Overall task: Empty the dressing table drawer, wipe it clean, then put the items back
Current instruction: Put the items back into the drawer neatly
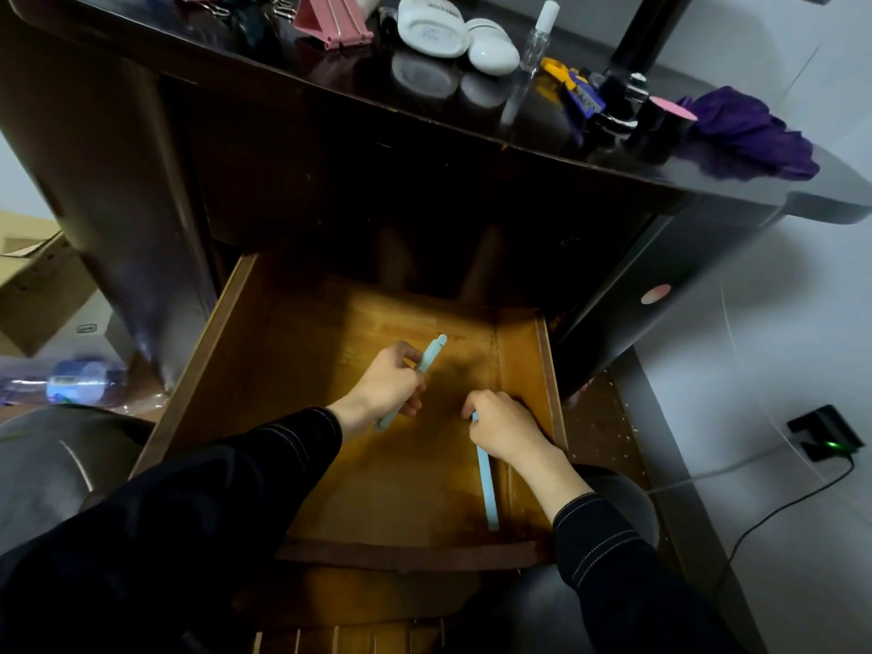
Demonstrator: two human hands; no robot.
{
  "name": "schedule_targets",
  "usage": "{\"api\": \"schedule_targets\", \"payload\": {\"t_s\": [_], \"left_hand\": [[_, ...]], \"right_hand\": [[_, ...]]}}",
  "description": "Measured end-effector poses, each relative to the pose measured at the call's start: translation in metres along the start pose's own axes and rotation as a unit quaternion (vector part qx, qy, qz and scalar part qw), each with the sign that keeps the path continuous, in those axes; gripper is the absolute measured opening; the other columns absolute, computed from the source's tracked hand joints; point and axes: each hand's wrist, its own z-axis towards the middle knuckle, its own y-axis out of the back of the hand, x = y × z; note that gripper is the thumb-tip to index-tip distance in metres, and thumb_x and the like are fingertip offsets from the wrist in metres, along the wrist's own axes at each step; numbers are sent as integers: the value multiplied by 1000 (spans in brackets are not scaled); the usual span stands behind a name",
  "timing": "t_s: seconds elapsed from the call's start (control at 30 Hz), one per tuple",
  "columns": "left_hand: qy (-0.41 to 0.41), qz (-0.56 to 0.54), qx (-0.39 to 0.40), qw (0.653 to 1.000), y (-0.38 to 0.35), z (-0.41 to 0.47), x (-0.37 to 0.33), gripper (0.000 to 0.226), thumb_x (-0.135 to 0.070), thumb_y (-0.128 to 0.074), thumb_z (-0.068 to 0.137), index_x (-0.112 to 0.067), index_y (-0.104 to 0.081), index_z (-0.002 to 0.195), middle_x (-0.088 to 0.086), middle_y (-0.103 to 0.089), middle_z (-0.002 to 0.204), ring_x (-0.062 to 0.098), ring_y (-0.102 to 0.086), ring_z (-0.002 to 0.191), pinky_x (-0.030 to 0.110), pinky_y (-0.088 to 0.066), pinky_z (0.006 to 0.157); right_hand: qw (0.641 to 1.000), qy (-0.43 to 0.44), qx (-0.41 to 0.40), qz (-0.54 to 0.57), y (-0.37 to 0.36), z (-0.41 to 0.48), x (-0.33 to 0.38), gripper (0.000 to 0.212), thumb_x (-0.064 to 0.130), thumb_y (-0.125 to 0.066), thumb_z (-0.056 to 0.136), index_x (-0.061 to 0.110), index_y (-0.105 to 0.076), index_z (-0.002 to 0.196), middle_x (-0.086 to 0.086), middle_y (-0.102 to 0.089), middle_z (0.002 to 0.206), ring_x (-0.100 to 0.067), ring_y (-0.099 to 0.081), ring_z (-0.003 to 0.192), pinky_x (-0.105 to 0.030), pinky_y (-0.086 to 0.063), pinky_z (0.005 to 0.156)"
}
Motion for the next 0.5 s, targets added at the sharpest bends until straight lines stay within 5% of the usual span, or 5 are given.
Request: {"api": "schedule_targets", "payload": {"t_s": [0.2,0.33,0.5], "left_hand": [[0,5,7,1000,-2,0,0,33,-1,-50,95,-11,-48,127,14,-65,95,20,-64,65,32,-60,61],[0,3,3,1000,-2,2,1,32,-1,-51,95,-10,-50,126,15,-65,95,19,-65,64,31,-60,59],[3,11,10,1000,-4,2,5,31,-2,-51,95,-12,-50,124,14,-66,94,18,-65,62,29,-60,58]], "right_hand": [[989,35,-11,-143,5,-7,6,16,4,-59,94,13,-62,106,-9,-65,113,-30,-61,102,-38,-51,82],[971,23,1,-240,5,-8,12,16,6,-62,93,17,-64,105,-9,-68,115,-33,-52,119,-47,-39,103],[957,-1,11,-289,8,-10,20,16,14,-68,91,22,-66,105,-6,-70,114,-33,-47,125,-47,-33,106]]}}
